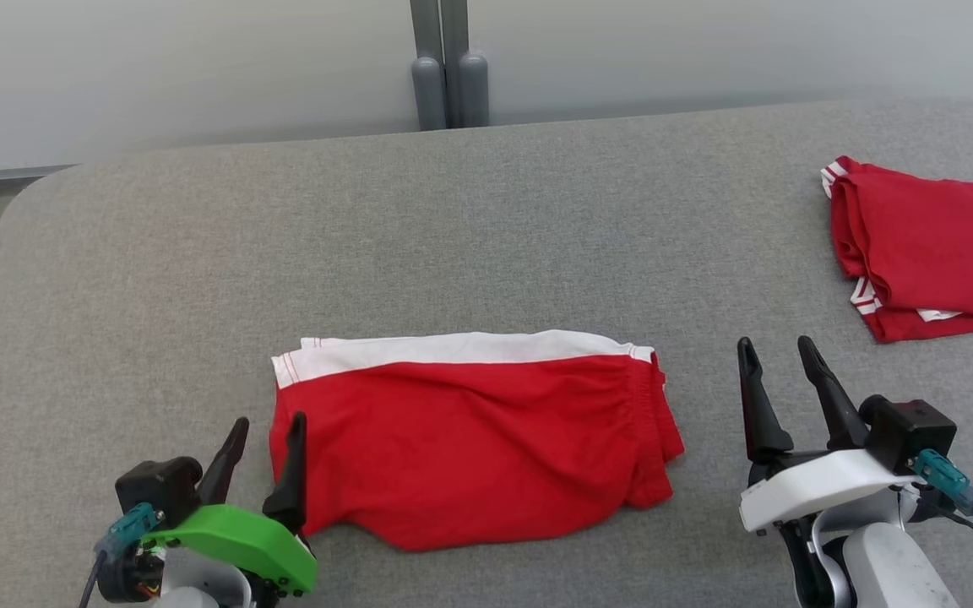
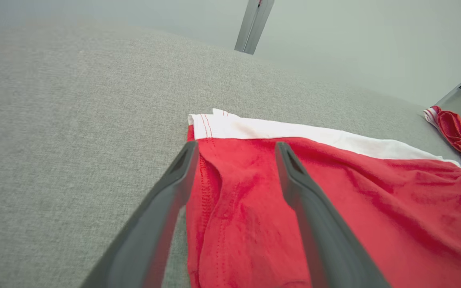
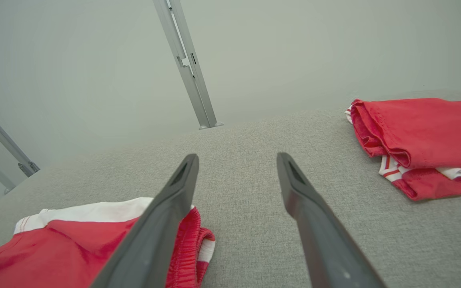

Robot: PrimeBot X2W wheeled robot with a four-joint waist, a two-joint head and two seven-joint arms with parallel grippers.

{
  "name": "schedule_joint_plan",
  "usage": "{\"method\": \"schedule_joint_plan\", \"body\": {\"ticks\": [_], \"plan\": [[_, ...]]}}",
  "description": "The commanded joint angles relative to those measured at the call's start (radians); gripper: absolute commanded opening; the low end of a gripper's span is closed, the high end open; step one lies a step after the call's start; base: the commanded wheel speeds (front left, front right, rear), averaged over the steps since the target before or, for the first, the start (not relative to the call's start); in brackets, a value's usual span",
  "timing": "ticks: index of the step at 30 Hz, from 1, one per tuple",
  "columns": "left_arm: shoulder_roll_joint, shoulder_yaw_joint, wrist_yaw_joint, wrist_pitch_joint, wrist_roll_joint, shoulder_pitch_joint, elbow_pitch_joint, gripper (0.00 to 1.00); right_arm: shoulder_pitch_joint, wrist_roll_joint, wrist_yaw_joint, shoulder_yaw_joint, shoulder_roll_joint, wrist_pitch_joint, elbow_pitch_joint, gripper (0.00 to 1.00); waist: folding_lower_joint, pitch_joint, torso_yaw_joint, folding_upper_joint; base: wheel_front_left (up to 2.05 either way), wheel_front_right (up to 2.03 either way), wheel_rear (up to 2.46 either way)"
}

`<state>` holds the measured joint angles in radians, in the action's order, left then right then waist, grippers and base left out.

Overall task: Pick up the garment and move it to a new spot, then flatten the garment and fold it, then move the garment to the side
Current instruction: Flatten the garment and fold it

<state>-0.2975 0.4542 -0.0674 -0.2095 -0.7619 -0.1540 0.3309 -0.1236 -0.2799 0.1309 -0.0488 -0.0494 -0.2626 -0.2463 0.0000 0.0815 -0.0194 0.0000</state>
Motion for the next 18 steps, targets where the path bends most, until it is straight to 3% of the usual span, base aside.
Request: {"method": "schedule_joint_plan", "body": {"ticks": [1, 6, 12, 18], "plan": [[-0.01, -0.002, -0.012, -0.014, 0.021, -0.001, -0.012, 1.0, -0.007, 0.009, 0.0, 0.004, -0.002, -0.003, -0.005, 1.0, 0.0, -0.006, 0.003, 0.0, 0.0, 0.0, 0.0], [-0.021, -0.002, -0.044, -0.043, 0.095, 0.014, -0.057, 1.0, -0.009, 0.035, 0.0, 0.008, -0.002, 0.031, -0.018, 1.0, 0.0, -0.022, 0.017, 0.0, 0.0, 0.0, 0.0], [0.001, -0.033, -0.09, -0.056, 0.146, 0.054, -0.108, 1.0, -0.023, 0.061, 0.0, -0.013, -0.002, 0.183, -0.016, 1.0, 0.0, -0.032, 0.043, 0.0, 0.0, 0.0, 0.0], [0.04, -0.059, -0.082, -0.056, 0.173, 0.095, -0.124, 1.0, -0.037, 0.037, 0.0, -0.063, -0.003, 0.33, -0.022, 1.0, 0.0, -0.03, 0.075, 0.0, 0.0, 0.0, 0.0]]}}
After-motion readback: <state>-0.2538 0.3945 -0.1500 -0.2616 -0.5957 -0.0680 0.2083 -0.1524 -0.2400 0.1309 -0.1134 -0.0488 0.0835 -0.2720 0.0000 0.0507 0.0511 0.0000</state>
